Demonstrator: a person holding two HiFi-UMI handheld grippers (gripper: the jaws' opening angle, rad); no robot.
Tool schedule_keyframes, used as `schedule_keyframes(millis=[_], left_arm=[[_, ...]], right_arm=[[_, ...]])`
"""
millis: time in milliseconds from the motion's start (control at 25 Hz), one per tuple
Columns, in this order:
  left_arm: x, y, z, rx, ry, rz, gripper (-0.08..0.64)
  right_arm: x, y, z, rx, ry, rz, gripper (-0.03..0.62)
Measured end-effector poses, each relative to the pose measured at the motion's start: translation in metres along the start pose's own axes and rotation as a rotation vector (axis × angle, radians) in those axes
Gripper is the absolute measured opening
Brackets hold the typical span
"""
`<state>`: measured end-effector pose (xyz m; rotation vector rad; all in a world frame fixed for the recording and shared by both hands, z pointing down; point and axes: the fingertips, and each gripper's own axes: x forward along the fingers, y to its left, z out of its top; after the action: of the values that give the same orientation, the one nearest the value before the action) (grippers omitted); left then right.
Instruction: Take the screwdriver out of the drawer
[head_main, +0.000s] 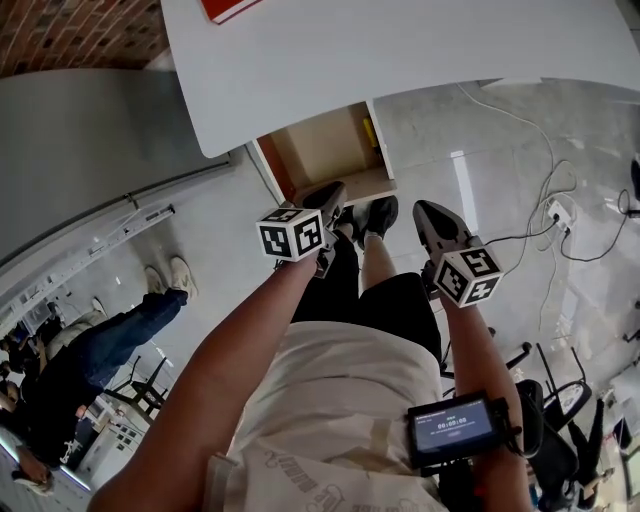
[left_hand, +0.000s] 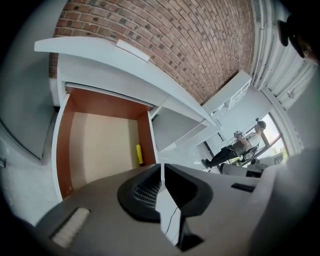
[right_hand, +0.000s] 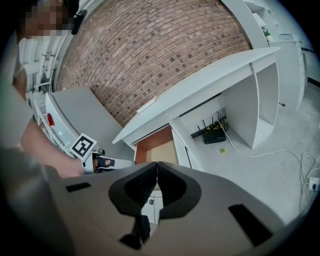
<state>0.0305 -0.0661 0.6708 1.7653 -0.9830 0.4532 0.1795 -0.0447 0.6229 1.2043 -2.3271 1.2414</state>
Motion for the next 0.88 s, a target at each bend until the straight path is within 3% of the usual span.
schedule_keyframes(millis=[280,400,880], left_arm=[[0.025,0.008,0.001,0.033,0.039,0.006,0.02],[0.031,0.013,-0.004,0.043,0.054,0.01,0.066],[0.064,0.04,0.009,0.022,0.019,0.014,0.126]], right_arm=[[0.013,-0.01,-0.014,0.03,-0.01,0.008,0.006],[0.014,-0.007,-0.021,0.031,-0.007,0.013,0.006],[0.018,-0.018,-0.045,0.039,-0.008,0.006,0.006]])
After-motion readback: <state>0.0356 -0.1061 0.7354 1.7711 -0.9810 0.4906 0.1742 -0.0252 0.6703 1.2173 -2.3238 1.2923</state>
